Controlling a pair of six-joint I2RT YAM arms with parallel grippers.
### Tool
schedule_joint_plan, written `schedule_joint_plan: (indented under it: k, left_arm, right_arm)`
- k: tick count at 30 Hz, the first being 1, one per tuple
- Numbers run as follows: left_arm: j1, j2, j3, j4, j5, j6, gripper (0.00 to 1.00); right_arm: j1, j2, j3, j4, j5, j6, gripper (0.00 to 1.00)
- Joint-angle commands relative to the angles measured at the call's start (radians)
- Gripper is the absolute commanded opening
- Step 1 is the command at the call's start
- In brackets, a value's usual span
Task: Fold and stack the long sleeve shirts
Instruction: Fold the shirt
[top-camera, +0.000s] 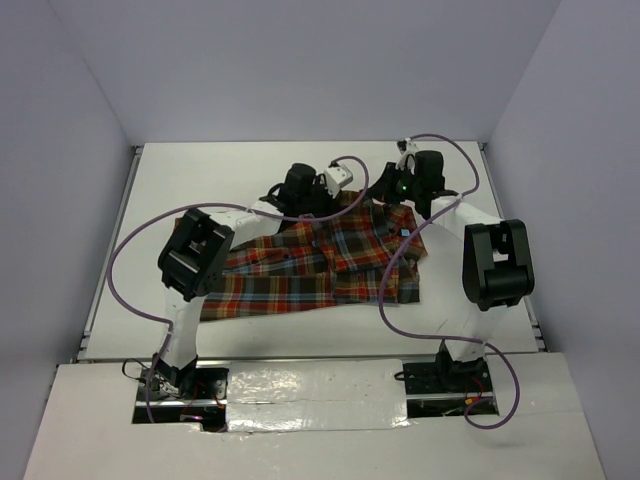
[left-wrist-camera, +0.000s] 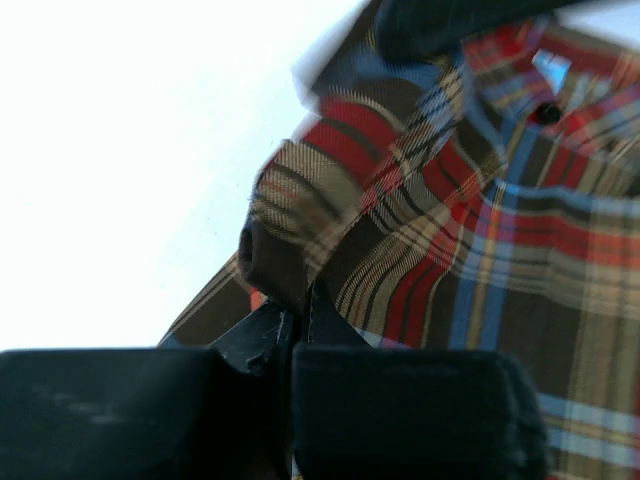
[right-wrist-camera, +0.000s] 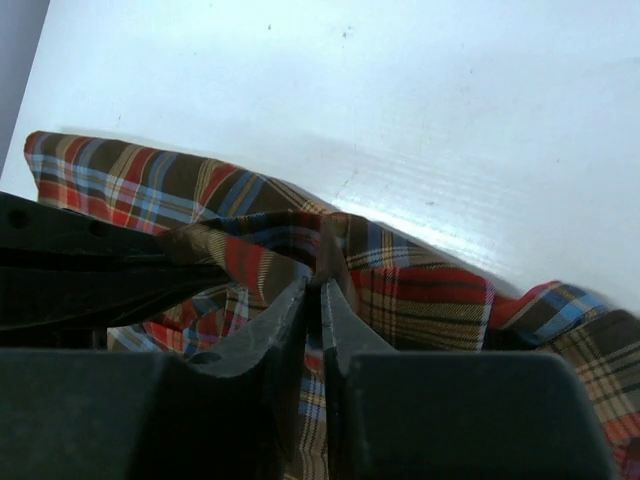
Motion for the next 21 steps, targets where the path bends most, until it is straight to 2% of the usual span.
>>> schedule_joint_plan:
  k: [1,7,13,19,21]
  left_arm:
    - [0.019,0.003,-0.060,0.062,0.009,0.100,0.00]
    - [0.015,-0.058,-0.205,0.243,0.110,0.260,0.00]
    - [-0.013,-0.097,-0.322,0.376,0.210,0.475,0.00]
    - [-0.028,-0.104,-0.327,0.415,0.248,0.588,0.00]
    - [-0.038,-0.112,-0.354,0.432,0.258,0.675,0.00]
  right_arm:
    - [-0.010,-0.013,-0.031,0.136,-0.028,-0.029,0.20]
    - [-0.010,-0.107,-0.155,0.131,-0.094,-0.016,0.38]
    - [-0.010,-0.245,-0.281,0.070,-0.085,-0.029,0.38]
    - [-0.011,-0.392,-0.332,0.027,-0.064,-0.019,0.43]
    - [-0.011,-0.411,-0.347,0.025,-0.051,-0.024,0.46]
